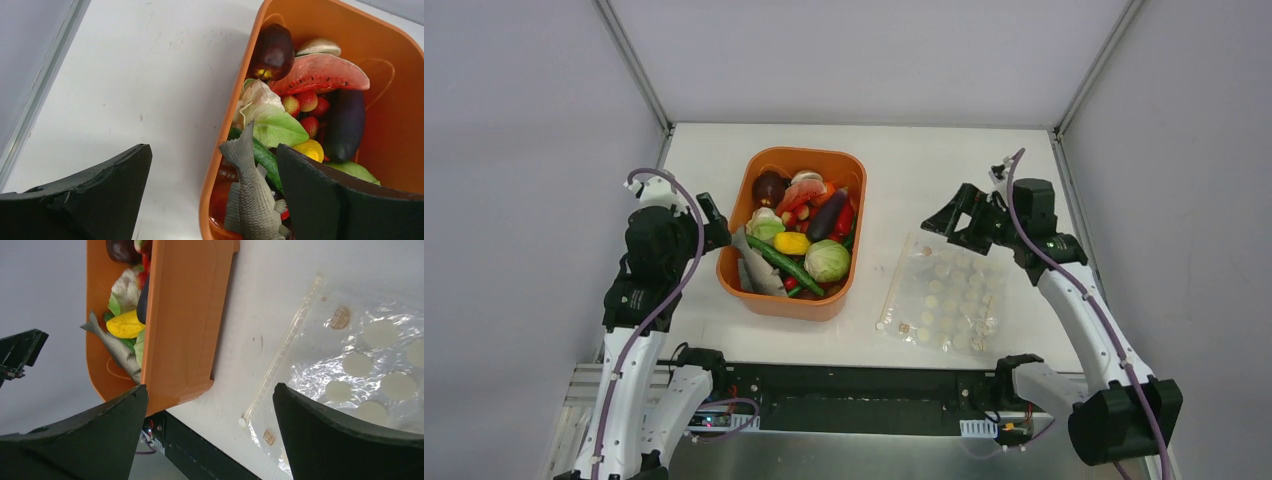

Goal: Place the food in the zip-top bag and seal the zipper
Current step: Move the bin to the center of the board.

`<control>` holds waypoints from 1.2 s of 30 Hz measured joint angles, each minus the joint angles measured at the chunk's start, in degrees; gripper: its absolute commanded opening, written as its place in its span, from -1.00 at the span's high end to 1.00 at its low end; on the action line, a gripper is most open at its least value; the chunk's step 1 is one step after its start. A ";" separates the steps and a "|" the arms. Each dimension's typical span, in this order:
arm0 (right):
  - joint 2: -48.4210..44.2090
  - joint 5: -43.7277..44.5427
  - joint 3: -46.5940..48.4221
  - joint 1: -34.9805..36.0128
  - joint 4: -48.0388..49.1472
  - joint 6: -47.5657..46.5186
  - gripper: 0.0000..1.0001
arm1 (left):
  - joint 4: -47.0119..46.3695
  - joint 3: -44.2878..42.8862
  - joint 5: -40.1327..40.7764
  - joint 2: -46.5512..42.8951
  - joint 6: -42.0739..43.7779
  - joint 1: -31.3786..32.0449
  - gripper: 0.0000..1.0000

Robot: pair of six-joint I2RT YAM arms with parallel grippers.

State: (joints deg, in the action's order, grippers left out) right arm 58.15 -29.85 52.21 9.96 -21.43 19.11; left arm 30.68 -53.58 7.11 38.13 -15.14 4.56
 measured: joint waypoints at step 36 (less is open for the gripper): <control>22.32 10.40 -7.61 50.56 33.18 11.91 -0.97 | 2.71 1.77 -15.56 -13.79 -9.86 0.00 -0.99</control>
State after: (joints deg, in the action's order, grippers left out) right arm 80.47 -19.44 44.60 60.51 11.75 31.03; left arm 33.39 -51.81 -8.45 24.34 -24.99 4.56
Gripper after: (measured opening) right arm 0.988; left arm 0.995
